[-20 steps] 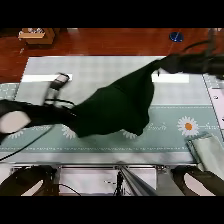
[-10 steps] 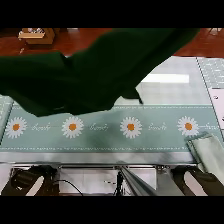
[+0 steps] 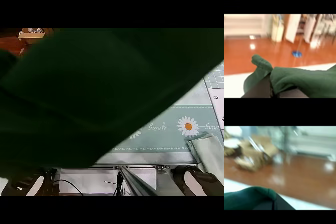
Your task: Fold the shirts.
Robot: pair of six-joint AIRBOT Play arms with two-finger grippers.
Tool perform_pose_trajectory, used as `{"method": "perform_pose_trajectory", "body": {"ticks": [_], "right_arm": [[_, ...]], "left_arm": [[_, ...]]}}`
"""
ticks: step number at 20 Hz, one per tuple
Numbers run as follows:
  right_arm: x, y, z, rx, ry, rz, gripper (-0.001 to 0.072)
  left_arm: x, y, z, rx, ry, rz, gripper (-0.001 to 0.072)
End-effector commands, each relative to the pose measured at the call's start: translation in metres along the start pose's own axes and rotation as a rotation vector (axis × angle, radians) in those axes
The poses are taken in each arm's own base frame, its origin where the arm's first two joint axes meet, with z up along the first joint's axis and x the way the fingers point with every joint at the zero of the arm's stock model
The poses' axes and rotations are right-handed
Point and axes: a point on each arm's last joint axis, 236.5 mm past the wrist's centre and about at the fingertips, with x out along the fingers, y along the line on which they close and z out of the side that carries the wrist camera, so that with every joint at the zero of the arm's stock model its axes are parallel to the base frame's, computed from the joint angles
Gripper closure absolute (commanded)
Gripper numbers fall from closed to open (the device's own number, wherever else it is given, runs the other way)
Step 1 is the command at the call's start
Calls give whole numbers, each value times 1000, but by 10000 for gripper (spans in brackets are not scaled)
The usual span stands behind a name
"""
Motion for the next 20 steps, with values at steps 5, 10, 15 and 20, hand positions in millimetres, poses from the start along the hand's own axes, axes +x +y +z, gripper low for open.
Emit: {"method": "perform_pose_trajectory", "body": {"ticks": [5,10,15,20], "right_arm": [[-23,-31,-112,86,486,-142,687],[61,-57,-205,242,827,-20,687],[182,-64,-301,269,1024,121,687],[284,-84,-348,312,913,140,687]], "left_arm": [[-11,6,-98,-39,437,75,683],[64,42,-176,-72,704,112,682],[185,94,-267,-35,779,103,681],[266,135,-330,41,833,95,680]]}}
